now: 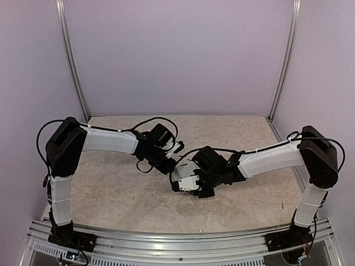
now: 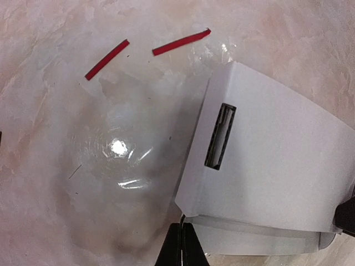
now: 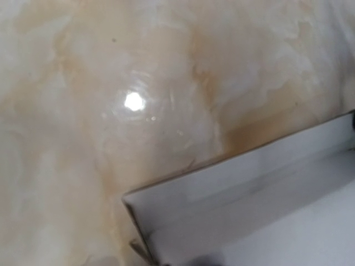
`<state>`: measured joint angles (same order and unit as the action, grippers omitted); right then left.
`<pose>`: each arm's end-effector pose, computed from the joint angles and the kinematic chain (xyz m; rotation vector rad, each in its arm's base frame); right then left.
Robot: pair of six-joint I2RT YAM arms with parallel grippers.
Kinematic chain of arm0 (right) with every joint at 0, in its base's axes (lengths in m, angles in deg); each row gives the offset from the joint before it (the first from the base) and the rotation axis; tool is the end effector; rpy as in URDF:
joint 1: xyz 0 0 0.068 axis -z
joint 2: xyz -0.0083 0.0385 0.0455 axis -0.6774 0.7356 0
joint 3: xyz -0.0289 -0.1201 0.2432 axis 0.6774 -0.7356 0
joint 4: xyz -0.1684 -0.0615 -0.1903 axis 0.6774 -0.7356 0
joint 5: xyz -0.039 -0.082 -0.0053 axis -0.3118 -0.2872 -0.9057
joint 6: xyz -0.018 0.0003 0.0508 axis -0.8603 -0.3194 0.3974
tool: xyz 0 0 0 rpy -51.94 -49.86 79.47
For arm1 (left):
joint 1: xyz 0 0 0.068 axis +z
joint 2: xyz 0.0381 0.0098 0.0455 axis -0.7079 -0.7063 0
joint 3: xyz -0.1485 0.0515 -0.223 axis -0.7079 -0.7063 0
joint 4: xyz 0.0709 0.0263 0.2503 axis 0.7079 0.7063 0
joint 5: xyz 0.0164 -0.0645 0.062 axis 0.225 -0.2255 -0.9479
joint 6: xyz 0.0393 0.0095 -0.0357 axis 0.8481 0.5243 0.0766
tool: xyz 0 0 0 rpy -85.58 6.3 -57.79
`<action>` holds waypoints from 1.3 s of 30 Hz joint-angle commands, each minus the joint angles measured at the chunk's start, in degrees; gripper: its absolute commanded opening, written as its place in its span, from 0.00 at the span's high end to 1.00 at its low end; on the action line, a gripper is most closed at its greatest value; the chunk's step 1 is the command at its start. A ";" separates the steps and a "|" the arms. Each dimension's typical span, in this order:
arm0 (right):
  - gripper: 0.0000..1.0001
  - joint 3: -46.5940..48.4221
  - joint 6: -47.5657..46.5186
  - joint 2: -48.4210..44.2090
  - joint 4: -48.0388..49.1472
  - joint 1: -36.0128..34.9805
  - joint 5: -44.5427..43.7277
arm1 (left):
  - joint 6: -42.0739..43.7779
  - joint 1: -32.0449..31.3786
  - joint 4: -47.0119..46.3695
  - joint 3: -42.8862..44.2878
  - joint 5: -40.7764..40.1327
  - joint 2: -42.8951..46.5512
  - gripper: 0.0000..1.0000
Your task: Fold the paper box
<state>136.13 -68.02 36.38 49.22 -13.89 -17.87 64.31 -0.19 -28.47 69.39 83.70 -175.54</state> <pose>0.1962 0.2998 0.1483 -1.9710 1.6256 0.1421 0.3003 -0.3097 0.1532 1.0413 2.4499 -0.4533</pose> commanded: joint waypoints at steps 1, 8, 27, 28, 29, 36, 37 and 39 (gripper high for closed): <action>0.70 -2.84 0.21 5.44 -7.38 -0.97 2.98 | -1.17 -1.94 -0.29 4.34 9.84 -1.16 1.00; 0.70 -3.00 0.43 4.60 -6.87 -0.95 1.82 | -1.41 -1.81 0.99 5.74 10.60 -3.17 1.00; 0.70 -3.08 1.19 2.89 -7.12 -0.88 0.91 | -2.47 -1.59 1.95 6.18 8.40 -1.65 0.95; 0.70 -3.03 1.30 2.73 -7.15 -0.83 0.88 | -2.48 -1.59 2.04 6.10 8.34 -1.52 0.94; 0.70 -2.92 1.51 2.57 -7.16 -0.78 0.84 | -2.49 -1.63 2.04 5.97 8.27 -1.39 0.93; 0.67 -3.19 2.01 0.64 -7.49 -0.31 0.34 | -2.52 -1.74 2.84 4.50 6.18 0.95 0.87; 0.66 -3.17 2.07 -0.02 -7.58 -0.21 0.27 | -2.53 -1.77 3.25 4.28 5.64 1.73 0.86; 0.65 -3.12 2.11 -1.41 -7.85 -0.05 -0.05 | -2.57 -1.93 4.19 3.86 3.98 3.08 0.83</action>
<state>135.45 -67.17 35.40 48.91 -13.89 -17.90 62.26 -0.26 -25.38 73.65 85.95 -177.46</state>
